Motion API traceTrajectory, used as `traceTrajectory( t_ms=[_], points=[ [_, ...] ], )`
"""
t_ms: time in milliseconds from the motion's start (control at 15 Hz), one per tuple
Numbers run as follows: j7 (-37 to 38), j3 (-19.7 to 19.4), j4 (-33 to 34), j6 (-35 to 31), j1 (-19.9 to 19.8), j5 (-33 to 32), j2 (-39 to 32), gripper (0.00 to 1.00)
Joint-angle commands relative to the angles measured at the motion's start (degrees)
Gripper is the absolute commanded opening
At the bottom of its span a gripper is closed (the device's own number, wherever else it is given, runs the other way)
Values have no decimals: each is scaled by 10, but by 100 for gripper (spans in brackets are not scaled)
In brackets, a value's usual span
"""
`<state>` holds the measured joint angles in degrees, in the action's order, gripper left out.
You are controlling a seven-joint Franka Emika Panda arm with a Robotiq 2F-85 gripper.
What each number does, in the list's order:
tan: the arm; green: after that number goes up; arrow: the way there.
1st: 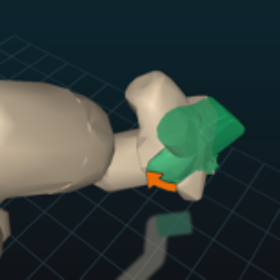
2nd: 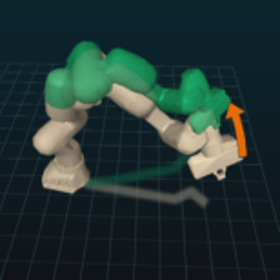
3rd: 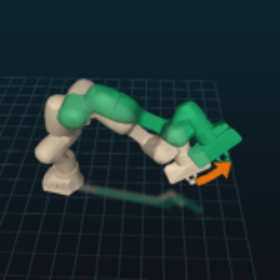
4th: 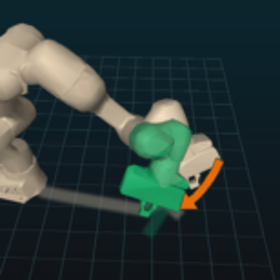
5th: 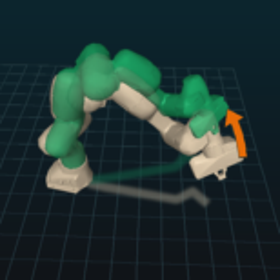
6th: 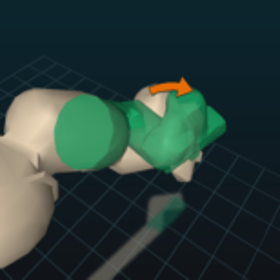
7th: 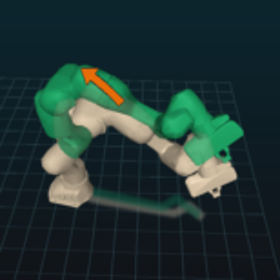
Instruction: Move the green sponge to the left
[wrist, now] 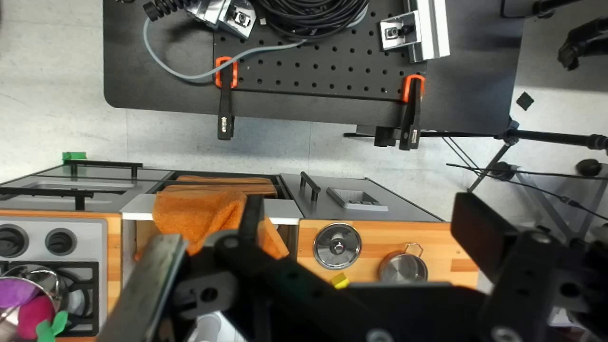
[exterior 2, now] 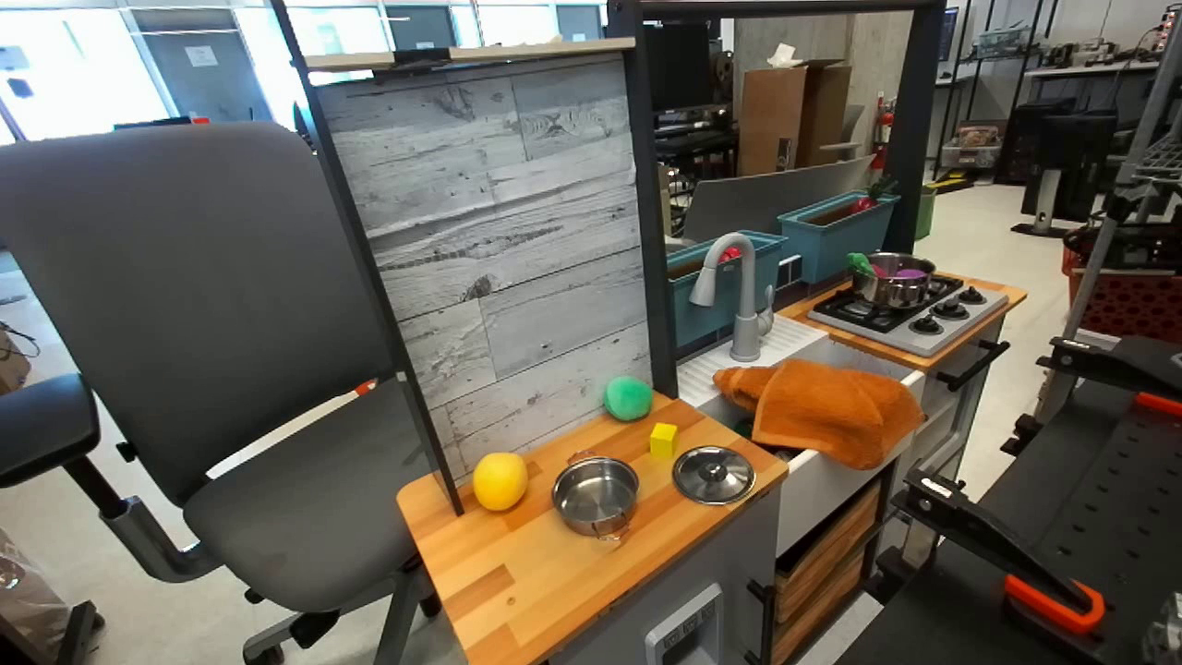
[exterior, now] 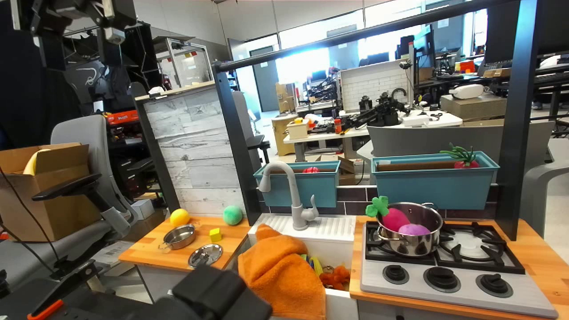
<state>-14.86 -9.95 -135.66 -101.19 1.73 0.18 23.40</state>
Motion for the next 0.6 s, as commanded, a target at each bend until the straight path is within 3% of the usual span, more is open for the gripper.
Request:
traceTrajectory(
  t_ms=[0,533],
  points=[
    [-13,9,1,-11,-9,19,-12,100],
    [-10,37,-3,-203,15,169,-132,100]
  ],
)
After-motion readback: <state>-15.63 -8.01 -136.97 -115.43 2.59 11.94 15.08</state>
